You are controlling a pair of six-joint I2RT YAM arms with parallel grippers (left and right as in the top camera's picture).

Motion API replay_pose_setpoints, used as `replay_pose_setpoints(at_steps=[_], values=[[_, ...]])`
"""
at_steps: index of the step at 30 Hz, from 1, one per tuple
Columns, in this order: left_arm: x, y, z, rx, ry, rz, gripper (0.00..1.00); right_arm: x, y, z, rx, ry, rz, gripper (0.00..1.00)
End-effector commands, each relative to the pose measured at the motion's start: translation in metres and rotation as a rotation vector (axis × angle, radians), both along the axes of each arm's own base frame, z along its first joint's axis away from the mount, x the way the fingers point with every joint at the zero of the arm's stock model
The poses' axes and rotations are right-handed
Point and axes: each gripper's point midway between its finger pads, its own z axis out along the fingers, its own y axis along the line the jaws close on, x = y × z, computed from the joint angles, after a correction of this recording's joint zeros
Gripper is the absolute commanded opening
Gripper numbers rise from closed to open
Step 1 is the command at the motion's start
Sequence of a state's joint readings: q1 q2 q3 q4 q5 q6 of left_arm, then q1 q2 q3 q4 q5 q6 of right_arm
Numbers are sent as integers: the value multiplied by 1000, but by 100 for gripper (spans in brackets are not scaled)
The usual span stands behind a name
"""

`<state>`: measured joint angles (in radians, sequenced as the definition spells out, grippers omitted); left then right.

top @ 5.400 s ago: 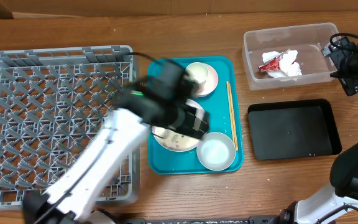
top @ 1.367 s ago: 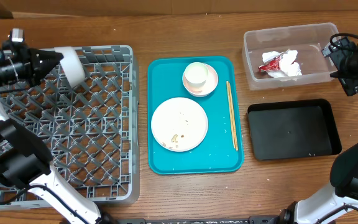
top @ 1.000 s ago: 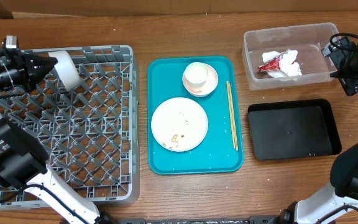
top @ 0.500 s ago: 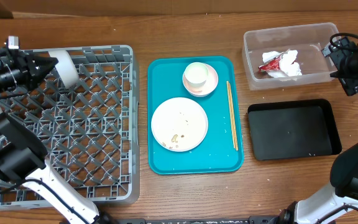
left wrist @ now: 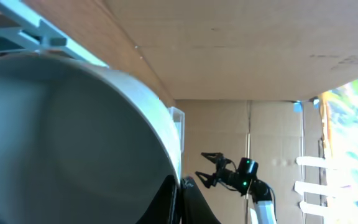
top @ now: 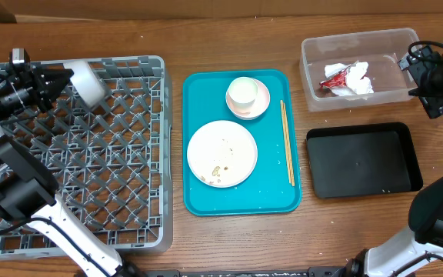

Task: Sort waste into correct bins and load items into the dishwasher
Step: 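Carry the white bowl with the left gripper to the rack's top-left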

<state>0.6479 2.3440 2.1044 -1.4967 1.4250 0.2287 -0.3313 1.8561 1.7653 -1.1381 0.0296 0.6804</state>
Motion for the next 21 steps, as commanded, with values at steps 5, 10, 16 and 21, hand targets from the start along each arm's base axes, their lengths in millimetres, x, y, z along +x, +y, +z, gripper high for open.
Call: replay_pose_setpoints(at_steps=[5, 10, 16, 21], values=[[0, -2, -12, 50, -6, -22, 4, 1, 1, 5, -7, -15, 3, 100], [-7, 2, -37, 174, 78, -50, 4, 1, 1, 5, -7, -15, 3, 100], [-14, 10, -58, 224, 229, -35, 4, 1, 1, 5, -7, -15, 3, 100], [-22, 12, -67, 221, 349, -21, 41, 1, 1, 5, -7, -15, 3, 100]])
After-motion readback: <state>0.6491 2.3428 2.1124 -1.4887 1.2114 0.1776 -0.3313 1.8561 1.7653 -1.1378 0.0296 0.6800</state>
